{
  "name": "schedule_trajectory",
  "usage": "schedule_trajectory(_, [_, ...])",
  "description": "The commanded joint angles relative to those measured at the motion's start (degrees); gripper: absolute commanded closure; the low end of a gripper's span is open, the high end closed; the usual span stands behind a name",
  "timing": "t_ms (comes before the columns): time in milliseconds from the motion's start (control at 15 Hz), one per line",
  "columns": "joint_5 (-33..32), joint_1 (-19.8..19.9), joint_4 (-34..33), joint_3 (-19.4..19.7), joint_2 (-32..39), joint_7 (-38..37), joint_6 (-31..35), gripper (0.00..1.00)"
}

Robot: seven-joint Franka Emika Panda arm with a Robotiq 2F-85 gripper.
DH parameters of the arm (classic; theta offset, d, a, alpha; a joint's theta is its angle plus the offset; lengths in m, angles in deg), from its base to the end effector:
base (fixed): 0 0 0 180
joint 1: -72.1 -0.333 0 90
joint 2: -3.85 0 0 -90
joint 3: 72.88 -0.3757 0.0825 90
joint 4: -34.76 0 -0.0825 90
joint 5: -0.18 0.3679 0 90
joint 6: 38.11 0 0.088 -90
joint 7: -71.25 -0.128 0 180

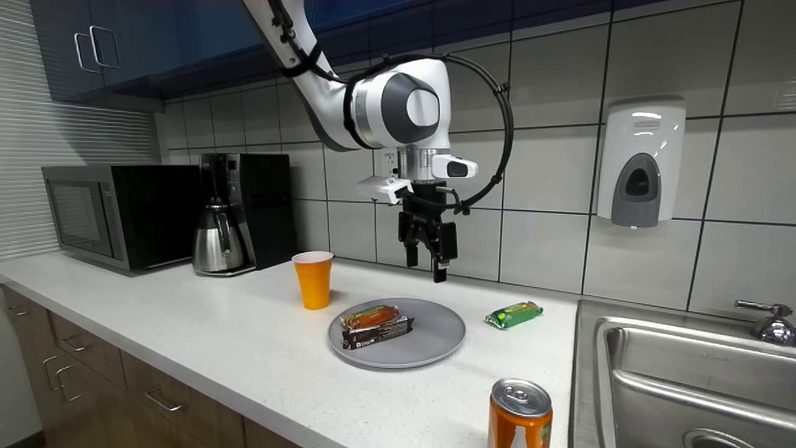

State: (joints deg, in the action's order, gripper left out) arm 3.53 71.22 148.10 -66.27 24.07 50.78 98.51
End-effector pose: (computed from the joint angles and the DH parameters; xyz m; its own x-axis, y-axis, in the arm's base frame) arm 0.6229 -0.0563 0.3415 0.8806 -0.4709 0.0518 -0.4704 -0.8822 -0.0222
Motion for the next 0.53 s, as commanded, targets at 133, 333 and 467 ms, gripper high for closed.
schedule_trajectory(133, [3.1,4.4,-2.9,-1.2,1.1,9.3,-2.0,0.00])
schedule_trajectory(333, [3.2,5.6,-4.8,-1.1,2.3,12.1,-2.8,0.00])
schedule_trajectory(467, [2.8,6.1,-6.2,-0.9,3.5,13.1,-3.3,0.00])
